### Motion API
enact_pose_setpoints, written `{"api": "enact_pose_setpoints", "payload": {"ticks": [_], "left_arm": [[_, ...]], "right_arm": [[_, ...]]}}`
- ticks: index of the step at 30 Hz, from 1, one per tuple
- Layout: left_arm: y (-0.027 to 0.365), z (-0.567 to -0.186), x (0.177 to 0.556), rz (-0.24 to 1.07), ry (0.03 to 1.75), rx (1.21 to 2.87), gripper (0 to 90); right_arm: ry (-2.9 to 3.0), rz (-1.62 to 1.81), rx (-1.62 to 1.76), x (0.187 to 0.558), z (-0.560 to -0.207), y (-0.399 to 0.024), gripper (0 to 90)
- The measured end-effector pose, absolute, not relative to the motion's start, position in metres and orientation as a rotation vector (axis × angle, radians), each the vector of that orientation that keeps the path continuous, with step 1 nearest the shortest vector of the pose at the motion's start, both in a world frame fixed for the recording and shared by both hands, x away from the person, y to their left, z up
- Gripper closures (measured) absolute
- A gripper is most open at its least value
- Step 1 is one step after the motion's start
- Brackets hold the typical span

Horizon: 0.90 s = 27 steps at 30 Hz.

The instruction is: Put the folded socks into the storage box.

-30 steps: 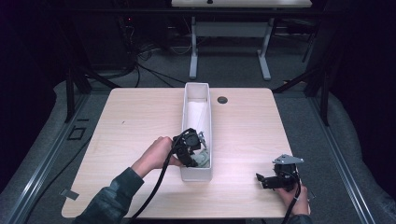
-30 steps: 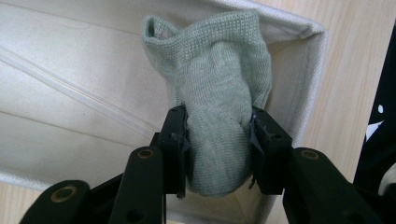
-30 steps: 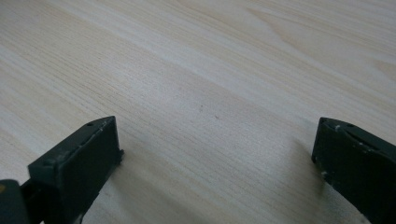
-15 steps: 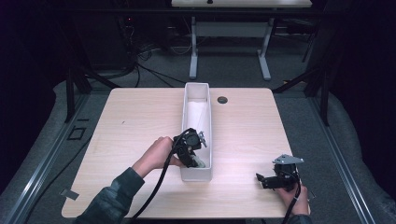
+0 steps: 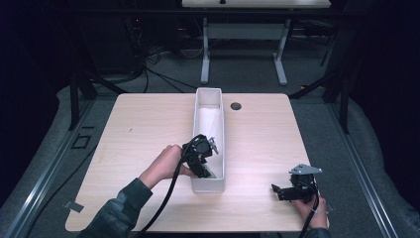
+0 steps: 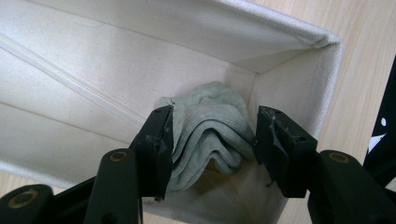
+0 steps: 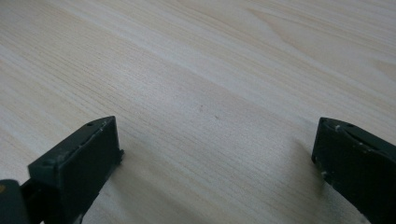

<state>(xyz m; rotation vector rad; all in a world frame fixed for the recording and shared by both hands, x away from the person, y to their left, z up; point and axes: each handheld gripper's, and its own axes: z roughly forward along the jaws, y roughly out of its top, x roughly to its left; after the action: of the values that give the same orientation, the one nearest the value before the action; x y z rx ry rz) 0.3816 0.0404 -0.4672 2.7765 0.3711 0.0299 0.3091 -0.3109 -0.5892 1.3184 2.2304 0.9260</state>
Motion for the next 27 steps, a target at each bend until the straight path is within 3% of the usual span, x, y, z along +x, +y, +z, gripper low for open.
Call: {"api": "enact_pose_setpoints", "payload": {"ticks": [27], "left_arm": [[0.063,-0.439,0.374,0.085,0.406,2.668,22.4]], "right_arm": [[2.230,0.926,1.318,0.309,-0.589,-0.311,0.5]]}}
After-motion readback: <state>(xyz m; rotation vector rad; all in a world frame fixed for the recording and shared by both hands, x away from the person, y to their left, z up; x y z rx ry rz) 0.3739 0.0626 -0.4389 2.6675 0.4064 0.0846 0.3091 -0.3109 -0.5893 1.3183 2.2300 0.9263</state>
